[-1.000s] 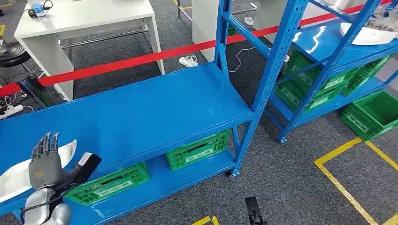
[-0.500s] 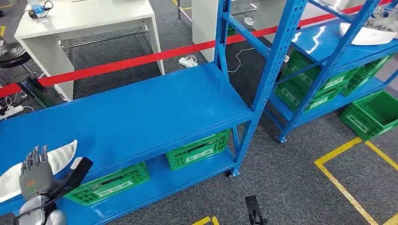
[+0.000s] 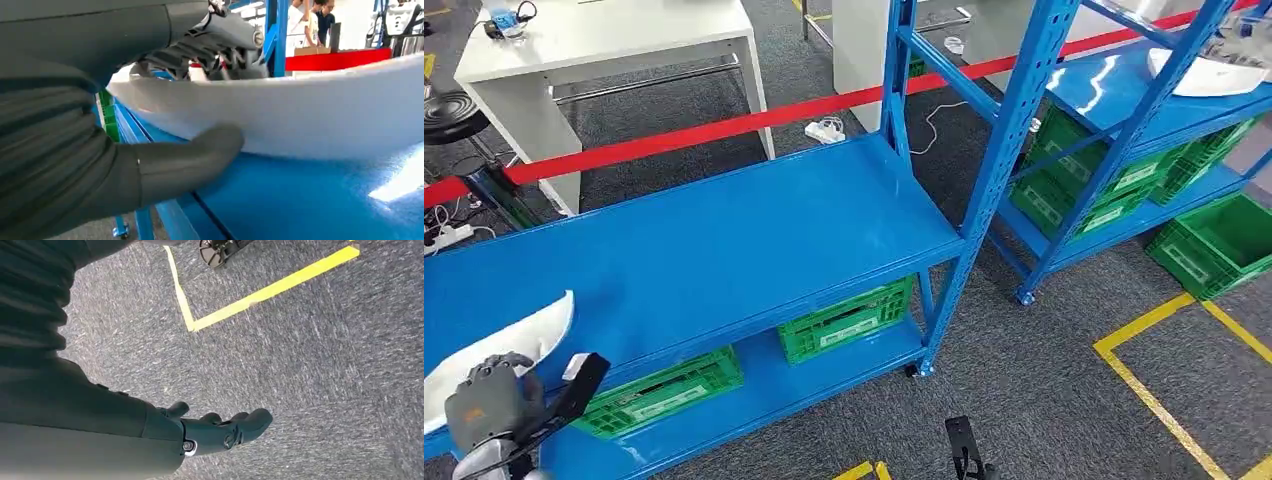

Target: Take the parts from the cabinet and place them on the table.

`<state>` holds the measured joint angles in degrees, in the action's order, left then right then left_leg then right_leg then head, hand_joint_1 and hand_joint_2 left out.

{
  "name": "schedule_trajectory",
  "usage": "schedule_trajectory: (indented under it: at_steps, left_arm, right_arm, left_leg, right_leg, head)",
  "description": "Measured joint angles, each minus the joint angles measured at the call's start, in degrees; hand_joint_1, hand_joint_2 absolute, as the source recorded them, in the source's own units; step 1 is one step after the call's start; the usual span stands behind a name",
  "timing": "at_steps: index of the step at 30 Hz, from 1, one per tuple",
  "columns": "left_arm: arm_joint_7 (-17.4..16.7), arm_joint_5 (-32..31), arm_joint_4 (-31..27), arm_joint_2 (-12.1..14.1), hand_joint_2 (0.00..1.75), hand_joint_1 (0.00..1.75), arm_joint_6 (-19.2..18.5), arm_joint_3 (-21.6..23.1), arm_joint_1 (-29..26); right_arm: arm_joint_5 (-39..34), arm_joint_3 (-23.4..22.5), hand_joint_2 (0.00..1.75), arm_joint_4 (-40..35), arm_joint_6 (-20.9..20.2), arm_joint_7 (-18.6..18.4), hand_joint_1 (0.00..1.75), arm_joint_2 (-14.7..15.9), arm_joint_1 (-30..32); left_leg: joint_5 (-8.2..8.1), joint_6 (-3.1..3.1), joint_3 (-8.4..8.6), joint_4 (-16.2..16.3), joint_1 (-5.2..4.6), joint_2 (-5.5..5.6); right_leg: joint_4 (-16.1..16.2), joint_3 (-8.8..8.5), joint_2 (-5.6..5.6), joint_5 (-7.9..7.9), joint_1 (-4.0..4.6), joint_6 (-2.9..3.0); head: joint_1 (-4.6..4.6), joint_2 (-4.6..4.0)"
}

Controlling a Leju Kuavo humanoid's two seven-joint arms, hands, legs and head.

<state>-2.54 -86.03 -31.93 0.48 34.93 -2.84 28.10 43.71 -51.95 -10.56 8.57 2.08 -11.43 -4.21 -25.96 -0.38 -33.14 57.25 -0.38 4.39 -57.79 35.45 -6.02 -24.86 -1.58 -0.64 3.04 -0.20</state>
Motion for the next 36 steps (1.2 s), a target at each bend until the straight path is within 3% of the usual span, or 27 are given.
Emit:
schedule_trajectory:
  at_steps: [7, 8, 9, 11, 14, 16, 19, 22, 23, 25, 27, 31, 36]
  left_arm:
    - [-0.3, -1.6, -0.2, 0.0, 1.75, 1.75, 0.3, -0.4, 0.2]
    - [-0.3, -1.9, -0.2, 0.0, 0.0, 1.75, 0.5, -0.4, 0.3]
    - [-0.5, -2.4, -0.2, 0.0, 1.75, 1.75, 0.7, -0.4, 0.4]
    - [-0.5, -3.3, 0.0, 0.0, 1.75, 1.75, 1.9, -0.4, 0.6]
    - [-4.3, -3.7, -1.2, 0.2, 1.75, 1.75, 4.5, 0.8, -0.1]
    - [-5.0, -3.8, -7.1, 0.7, 1.75, 1.75, 5.1, 3.6, -2.3]
    - [-2.2, -3.8, -18.3, 1.0, 1.75, 1.75, 5.3, 6.1, -5.2]
    - [3.3, -2.2, -26.4, -0.2, 1.75, 1.75, 5.3, 6.3, -6.9]
    - [6.6, 0.2, -28.5, -0.9, 1.75, 1.75, 5.3, 6.3, -7.3]
    - [20.8, 12.7, -33.8, -3.7, 1.75, 1.75, 5.3, 5.9, -8.7]
    - [30.0, 24.4, -38.2, -5.4, 1.75, 1.75, 4.9, 6.4, -10.3]
    - [33.6, 39.1, -49.6, -6.4, 1.75, 1.75, -0.2, 9.6, -14.6]
    - [38.3, 47.3, -60.3, -6.0, 1.75, 1.75, -4.8, 13.6, -18.6]
  right_arm:
    - [-0.1, -0.2, 1.75, 0.0, 0.3, -0.1, 0.0, 0.0, 0.0]
    - [-0.2, -0.2, 1.75, 0.0, 0.4, -0.1, 0.0, 0.0, 0.0]
    - [-0.2, -0.2, 1.75, 0.0, 0.5, -0.1, 0.0, 0.0, -0.1]
    - [-0.2, -0.5, 1.75, 0.0, 0.7, 0.0, 0.0, 0.0, -0.1]
    - [-0.2, -0.7, 1.75, 0.0, 1.0, 0.0, 0.0, 0.0, -0.1]
    - [-0.2, -1.0, 1.75, 0.0, 1.2, 0.1, 0.0, 0.0, -0.1]
    - [-0.3, -1.4, 1.75, 0.0, 1.5, 0.0, 0.0, 0.0, -0.1]
    - [-0.3, -1.5, 1.75, 0.0, 1.6, 0.0, 0.0, 0.0, -0.2]
    - [-0.3, -1.5, 1.75, 0.0, 1.6, 0.0, 0.0, -0.1, -0.1]
    - [0.2, -1.6, 1.75, 0.0, 1.4, -0.2, 0.0, -0.1, -0.1]
    - [0.7, -1.6, 1.75, 0.0, 1.0, -0.2, 0.0, -0.1, -0.1]
    - [1.8, -1.6, 1.75, 0.0, 0.5, -0.4, 0.0, -0.1, 0.0]
    - [3.1, -1.6, 1.75, 0.0, 0.3, -0.5, 0.0, -0.1, 0.1]
  left_leg:
    - [-0.01, -0.01, 0.01, 0.0, 0.0, -0.01]
    - [-0.01, -0.01, 0.01, 0.0, 0.0, -0.01]
    - [-0.01, -0.01, 0.02, 0.0, 0.0, -0.01]
    - [-0.01, -0.01, 0.02, 0.0, 0.0, -0.01]
    - [0.0, -0.02, 0.02, 0.0, 0.0, -0.04]
    - [0.0, -0.02, 0.01, 0.0, 0.0, -0.06]
    - [-0.01, -0.02, -0.05, 0.0, 0.0, 0.04]
    - [-0.03, 0.0, -0.06, 0.0, -0.01, 0.01]
    - [-0.03, 0.0, -0.07, 0.0, -0.01, 0.01]
    - [-0.08, 0.08, -0.09, 0.0, -0.03, 0.02]
    - [-0.09, 0.07, -0.09, 0.0, -0.03, -0.02]
    - [-0.22, -0.05, -0.03, 0.0, -0.03, -0.21]
    - [-0.22, -0.08, -0.01, 0.0, 0.0, -0.12]
  right_leg:
    - [0.0, 0.01, 0.0, -0.01, 0.0, 0.01]
    - [0.0, 0.01, 0.0, -0.01, 0.0, 0.01]
    - [0.0, 0.01, 0.0, -0.01, 0.0, 0.01]
    - [0.0, 0.01, 0.0, 0.0, 0.0, 0.01]
    - [0.0, 0.02, -0.03, 0.0, 0.01, 0.01]
    - [0.0, 0.06, -0.06, 0.0, 0.0, 0.02]
    - [0.0, 0.08, 0.03, -0.02, 0.0, 0.02]
    - [0.0, 0.08, -0.01, -0.02, -0.02, 0.02]
    - [0.0, 0.1, -0.01, -0.02, -0.02, 0.02]
    - [0.0, 0.08, 0.0, -0.03, -0.05, 0.0]
    - [0.0, 0.09, -0.01, -0.03, -0.05, 0.0]
    - [0.0, 0.14, -0.2, -0.06, -0.03, -0.02]
    - [-0.1, 0.11, -0.09, -0.14, 0.01, 0.04]
  head:
    - [0.0, 0.02]
    - [0.0, 0.0]
    - [0.0, 0.0]
    - [0.0, 0.0]
    - [0.0, 0.0]
    - [0.02, 0.0]
    - [0.02, 0.0]
    - [0.0, 0.0]
    - [0.02, 0.0]
    - [0.0, 0.0]
    - [0.0, 0.0]
    - [-0.02, 0.0]
    - [0.0, 0.0]
